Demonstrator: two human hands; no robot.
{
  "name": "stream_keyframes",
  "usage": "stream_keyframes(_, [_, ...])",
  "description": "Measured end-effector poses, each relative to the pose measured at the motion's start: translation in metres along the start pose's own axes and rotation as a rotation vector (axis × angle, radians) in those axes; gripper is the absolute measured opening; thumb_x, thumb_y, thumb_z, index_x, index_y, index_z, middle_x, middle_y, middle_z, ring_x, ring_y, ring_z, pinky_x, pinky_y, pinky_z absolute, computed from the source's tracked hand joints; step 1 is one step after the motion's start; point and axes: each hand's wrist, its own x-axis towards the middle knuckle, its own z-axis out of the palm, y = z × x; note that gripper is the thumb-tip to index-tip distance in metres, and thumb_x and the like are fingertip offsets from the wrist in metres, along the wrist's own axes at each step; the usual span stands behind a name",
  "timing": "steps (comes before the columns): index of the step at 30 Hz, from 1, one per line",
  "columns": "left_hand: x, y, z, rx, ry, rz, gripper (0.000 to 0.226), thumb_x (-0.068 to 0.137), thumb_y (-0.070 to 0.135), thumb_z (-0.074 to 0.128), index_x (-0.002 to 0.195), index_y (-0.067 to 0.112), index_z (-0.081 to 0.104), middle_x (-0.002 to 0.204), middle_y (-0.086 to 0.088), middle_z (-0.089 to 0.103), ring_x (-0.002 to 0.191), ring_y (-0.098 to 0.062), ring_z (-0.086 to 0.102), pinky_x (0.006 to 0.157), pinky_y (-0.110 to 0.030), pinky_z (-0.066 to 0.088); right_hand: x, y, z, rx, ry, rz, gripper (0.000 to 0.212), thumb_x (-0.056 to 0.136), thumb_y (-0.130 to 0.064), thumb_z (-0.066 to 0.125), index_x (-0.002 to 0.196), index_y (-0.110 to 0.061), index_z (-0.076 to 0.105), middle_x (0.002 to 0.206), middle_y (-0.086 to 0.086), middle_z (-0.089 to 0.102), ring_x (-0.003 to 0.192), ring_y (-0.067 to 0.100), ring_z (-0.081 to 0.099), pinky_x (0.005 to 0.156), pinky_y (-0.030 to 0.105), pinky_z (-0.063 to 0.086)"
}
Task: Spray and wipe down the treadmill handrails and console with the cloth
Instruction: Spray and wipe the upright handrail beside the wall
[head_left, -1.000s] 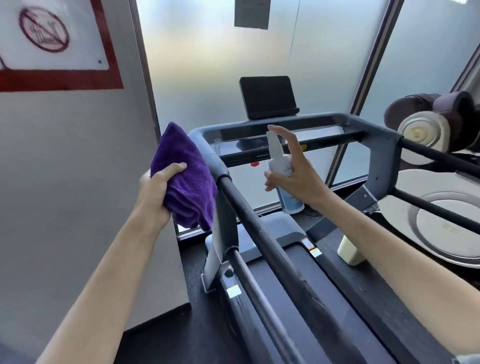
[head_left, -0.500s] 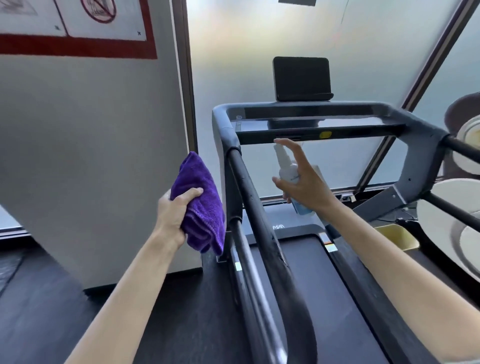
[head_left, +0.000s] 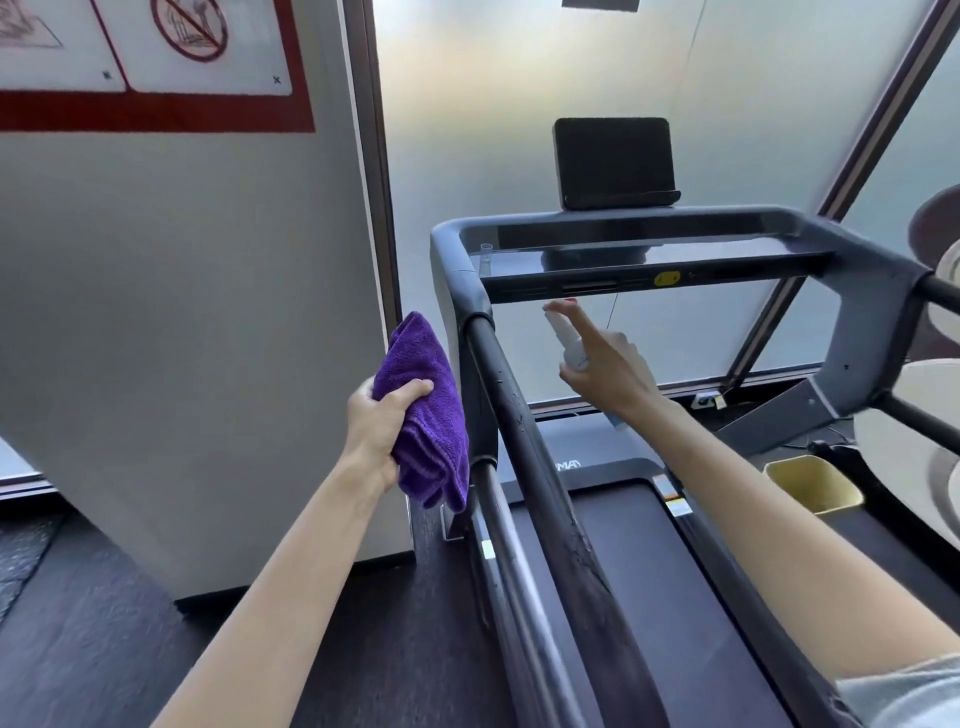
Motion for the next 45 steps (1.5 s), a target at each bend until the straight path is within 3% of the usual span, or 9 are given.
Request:
stream_keyframes(5, [0.014, 0.001, 0.005, 0.008, -0.005, 0.007, 0.024, 0.080, 0.002, 0.072, 0.102, 0.007, 0.064, 0.081, -0.006, 0.070, 0.059, -0.013, 0.070, 0.050, -0.023, 0.053, 0.014, 0.002, 0.013, -0.050, 0.002, -0.013, 0.070, 0.085, -0.006, 0.057, 0.144, -0.035, 0.034, 0.079, 0.009, 0.052, 0.059, 0.029, 0.052, 0.050, 0.028, 0.038])
stream_keyframes(16, [0.028, -0.001, 0.001, 0.009, 0.002, 0.007, 0.024, 0.078, 0.003, 0.073, 0.100, 0.008, 0.065, 0.083, -0.006, 0.071, 0.063, -0.015, 0.071, 0.052, -0.024, 0.054, 0.024, 0.002, 0.015, -0.058, 0.103, -0.070, 0.064, 0.081, -0.002, 0.061, 0.140, -0.020, 0.044, 0.073, 0.012, 0.052, 0.052, 0.026, 0.047, 0.047, 0.024, 0.030])
stream_keyframes(30, [0.029, -0.008, -0.002, 0.022, -0.014, -0.012, 0.026, 0.078, 0.003, 0.074, 0.102, 0.009, 0.065, 0.088, -0.009, 0.072, 0.070, -0.020, 0.071, 0.056, -0.029, 0.056, -0.020, 0.009, 0.002, 0.103, 0.062, -0.074, 0.066, 0.081, -0.005, 0.061, 0.138, -0.033, 0.040, 0.065, 0.008, 0.051, 0.053, 0.031, 0.051, 0.048, 0.034, 0.045])
stream_keyframes(38, [0.018, -0.017, 0.005, 0.012, -0.037, -0.027, 0.033, 0.077, 0.002, 0.074, 0.108, 0.005, 0.063, 0.085, -0.008, 0.072, 0.065, -0.018, 0.072, 0.053, -0.026, 0.054, -0.035, 0.008, 0.000, 0.057, 0.103, -0.020, 0.064, 0.080, -0.006, 0.059, 0.130, -0.037, 0.034, 0.069, 0.010, 0.055, 0.053, 0.030, 0.054, 0.050, 0.043, 0.053])
stream_keyframes(45, [0.003, -0.019, 0.001, 0.023, -0.030, -0.010, 0.028, 0.077, 0.003, 0.075, 0.103, 0.009, 0.065, 0.086, -0.007, 0.072, 0.067, -0.018, 0.072, 0.054, -0.026, 0.055, -0.056, 0.004, -0.013, 0.116, 0.137, -0.065, 0.075, 0.081, -0.004, 0.062, 0.134, -0.044, 0.028, 0.072, 0.010, 0.057, 0.050, 0.023, 0.052, 0.045, 0.036, 0.048])
